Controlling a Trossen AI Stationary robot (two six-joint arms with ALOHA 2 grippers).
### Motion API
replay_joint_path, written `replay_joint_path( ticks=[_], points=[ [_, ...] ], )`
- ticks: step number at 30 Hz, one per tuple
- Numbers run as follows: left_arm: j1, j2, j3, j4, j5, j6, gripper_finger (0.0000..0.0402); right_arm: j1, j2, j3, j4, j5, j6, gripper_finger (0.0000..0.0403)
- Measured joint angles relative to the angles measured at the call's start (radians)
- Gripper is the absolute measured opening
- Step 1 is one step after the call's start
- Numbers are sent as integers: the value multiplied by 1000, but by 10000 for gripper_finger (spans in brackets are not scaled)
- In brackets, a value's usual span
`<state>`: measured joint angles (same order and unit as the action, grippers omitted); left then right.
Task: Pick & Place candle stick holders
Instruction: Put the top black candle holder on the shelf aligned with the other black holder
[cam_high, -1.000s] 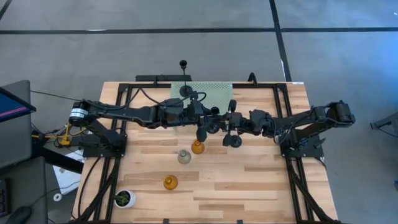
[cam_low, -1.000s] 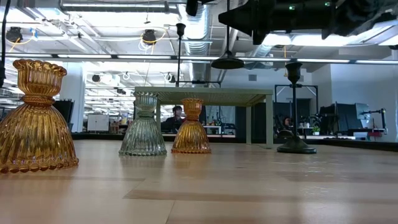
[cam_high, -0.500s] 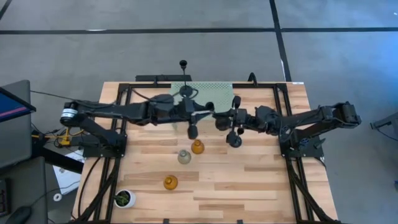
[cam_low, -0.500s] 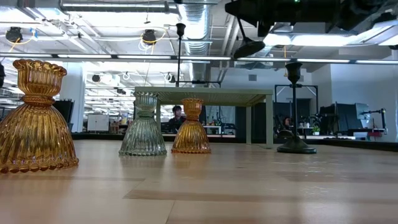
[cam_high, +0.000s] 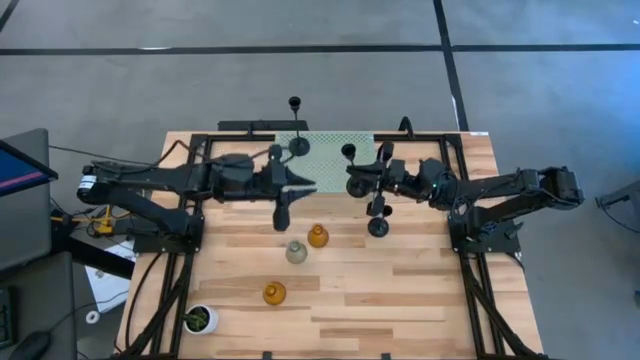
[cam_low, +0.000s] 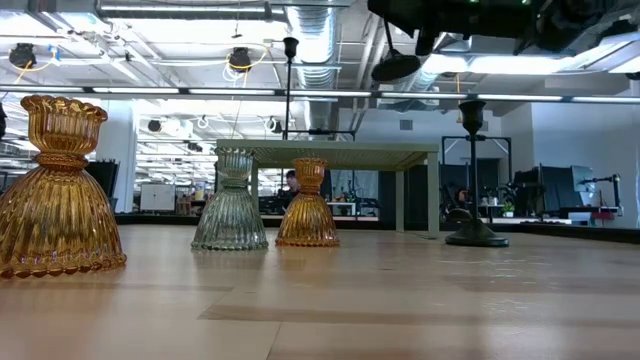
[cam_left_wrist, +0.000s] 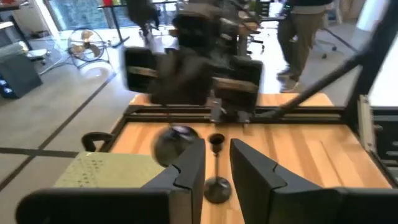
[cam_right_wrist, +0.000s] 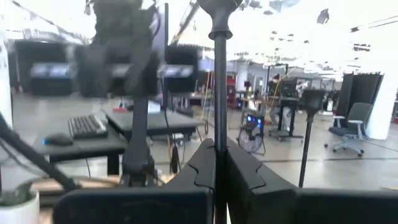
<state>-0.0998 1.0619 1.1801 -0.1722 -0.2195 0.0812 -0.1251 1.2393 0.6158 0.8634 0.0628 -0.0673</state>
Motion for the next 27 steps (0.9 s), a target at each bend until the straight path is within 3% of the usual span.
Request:
replay_joint_path(
  ticks=[2,7,10,15,22,27],
  points=[
    [-34,-26,-35,4,-39,1,66,-27,19,4,19,-37,25,1],
    [-151,-85,-136,8,-276,43,28,-86,114,69,37,-110,76,1],
    [-225,-114,-189,22,-356,45,6,-111,190,127,40,-117,76,1],
    [-353,-134,-259,78,-478,46,6,-171,285,200,58,-118,84,0],
    [-526,-138,-319,113,-742,45,4,-295,408,211,204,-125,227,0],
    [-618,-137,-371,157,-873,44,4,-342,513,224,340,-176,348,0]
  ],
)
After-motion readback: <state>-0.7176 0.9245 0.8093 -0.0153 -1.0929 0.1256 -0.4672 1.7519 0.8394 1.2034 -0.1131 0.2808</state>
